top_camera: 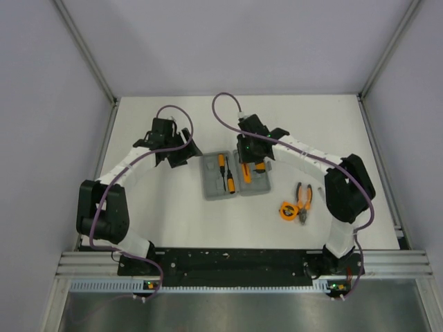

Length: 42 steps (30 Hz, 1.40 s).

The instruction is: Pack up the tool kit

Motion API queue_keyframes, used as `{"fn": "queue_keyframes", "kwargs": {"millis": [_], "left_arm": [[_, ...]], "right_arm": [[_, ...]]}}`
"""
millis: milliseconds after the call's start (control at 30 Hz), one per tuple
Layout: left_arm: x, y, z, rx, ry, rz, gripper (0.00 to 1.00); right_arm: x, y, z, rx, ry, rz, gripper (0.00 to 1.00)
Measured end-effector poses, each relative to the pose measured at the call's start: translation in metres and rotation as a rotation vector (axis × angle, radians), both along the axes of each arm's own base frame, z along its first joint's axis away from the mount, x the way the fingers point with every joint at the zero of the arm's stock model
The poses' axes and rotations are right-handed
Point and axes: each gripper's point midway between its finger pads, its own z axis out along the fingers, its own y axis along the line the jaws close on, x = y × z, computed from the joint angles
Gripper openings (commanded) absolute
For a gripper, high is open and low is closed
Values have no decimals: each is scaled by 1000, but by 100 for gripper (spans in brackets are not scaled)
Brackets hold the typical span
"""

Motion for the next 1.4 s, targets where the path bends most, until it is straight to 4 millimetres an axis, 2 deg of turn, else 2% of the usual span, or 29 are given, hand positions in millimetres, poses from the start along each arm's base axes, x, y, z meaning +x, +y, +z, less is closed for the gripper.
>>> {"fn": "queue_keyframes", "kwargs": {"millis": [100, 233, 667, 900, 1033, 1267, 1400], "left_arm": [[0, -1, 0, -4, 1, -3, 74], [-1, -1, -1, -7, 5, -7, 74], [-1, -1, -11, 1, 30, -11, 74], [0, -1, -10, 1, 26, -12, 74], [1, 0, -10, 1, 26, -12, 74], [1, 0, -11, 2, 30, -12, 74], [1, 0, -15, 5, 37, -13, 73]], "right_arm": [[-3, 10, -16, -18, 30, 27, 15], [-5, 13, -29, -34, 56, 35, 15], [-2, 14, -53, -58, 99, 0, 15], [-2, 12, -69, -80, 124, -25, 16], [-3, 14, -70, -74, 128, -35, 21], [-3, 15, -69, -60, 136, -60, 36], [-3, 16, -68, -52, 138, -72, 39]]}}
